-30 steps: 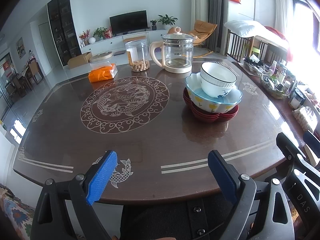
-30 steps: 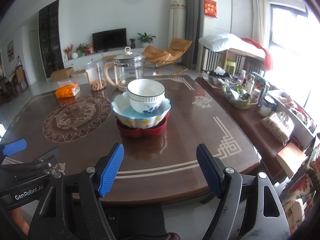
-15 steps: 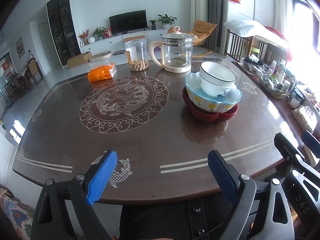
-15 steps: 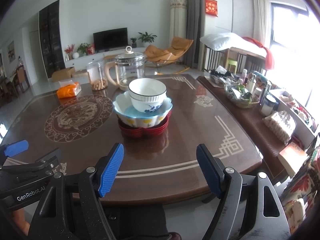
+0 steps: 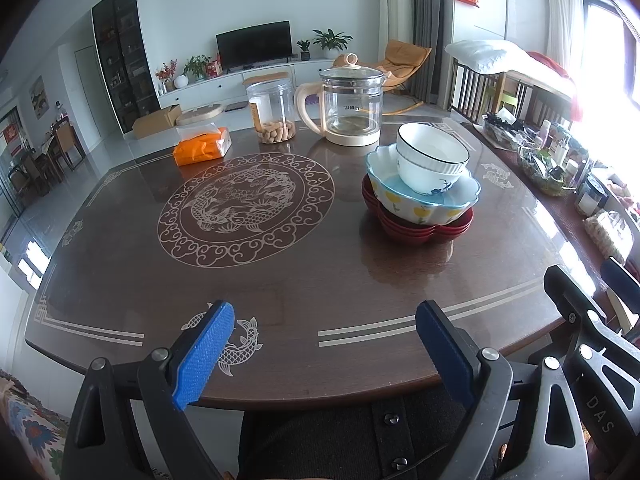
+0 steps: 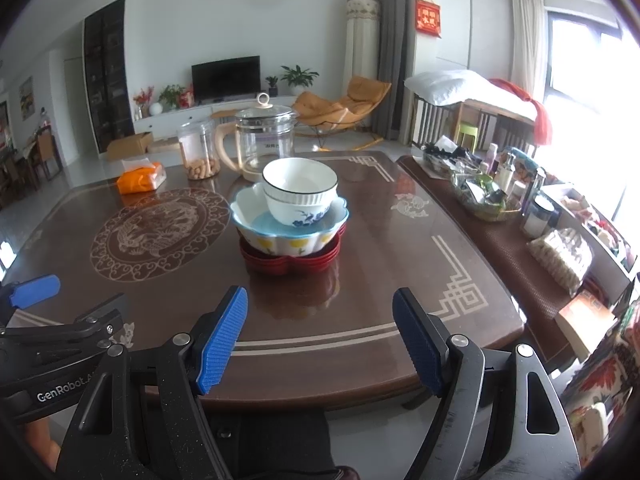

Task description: Organize plates and bowls

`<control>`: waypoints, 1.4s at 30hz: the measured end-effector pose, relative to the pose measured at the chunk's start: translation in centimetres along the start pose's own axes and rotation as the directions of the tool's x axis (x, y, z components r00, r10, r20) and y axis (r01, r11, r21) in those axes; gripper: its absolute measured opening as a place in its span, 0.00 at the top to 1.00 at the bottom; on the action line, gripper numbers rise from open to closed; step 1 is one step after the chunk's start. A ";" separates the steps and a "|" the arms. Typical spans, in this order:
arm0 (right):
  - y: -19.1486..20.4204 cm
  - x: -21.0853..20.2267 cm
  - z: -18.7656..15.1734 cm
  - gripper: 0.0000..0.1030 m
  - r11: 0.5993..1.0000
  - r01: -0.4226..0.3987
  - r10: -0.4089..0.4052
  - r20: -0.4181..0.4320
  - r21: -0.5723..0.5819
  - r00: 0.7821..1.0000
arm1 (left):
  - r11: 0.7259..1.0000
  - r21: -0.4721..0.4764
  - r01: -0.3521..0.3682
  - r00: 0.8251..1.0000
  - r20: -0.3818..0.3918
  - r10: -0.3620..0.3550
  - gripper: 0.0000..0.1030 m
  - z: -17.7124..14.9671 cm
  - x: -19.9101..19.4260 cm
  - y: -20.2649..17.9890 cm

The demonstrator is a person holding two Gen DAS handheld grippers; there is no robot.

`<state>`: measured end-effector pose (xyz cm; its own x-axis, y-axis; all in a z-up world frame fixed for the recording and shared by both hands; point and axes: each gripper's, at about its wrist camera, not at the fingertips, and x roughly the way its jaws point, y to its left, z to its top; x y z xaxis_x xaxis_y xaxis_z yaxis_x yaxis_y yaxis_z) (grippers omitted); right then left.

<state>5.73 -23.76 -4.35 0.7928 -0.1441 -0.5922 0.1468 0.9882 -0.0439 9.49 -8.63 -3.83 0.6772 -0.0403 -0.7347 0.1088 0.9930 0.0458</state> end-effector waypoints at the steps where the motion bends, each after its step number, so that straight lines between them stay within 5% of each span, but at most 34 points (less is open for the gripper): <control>1: 0.0 0.0 0.0 0.24 1.000 -0.001 0.001 0.001 -0.002 1.000 | 1.000 0.000 0.000 1.000 0.000 0.000 0.11 0.0 0.0 0.0; 42: -1.2 1.1 0.6 0.24 1.000 -0.006 0.006 0.002 0.019 1.000 | 0.999 0.049 0.020 0.999 -0.027 -0.019 0.11 0.5 1.8 -1.7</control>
<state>6.79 -25.18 -4.41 0.7951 -0.1383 -0.5905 0.1531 0.9879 -0.0252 10.90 -10.44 -4.83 0.6553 -0.0558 -0.7533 0.1577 0.9854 0.0642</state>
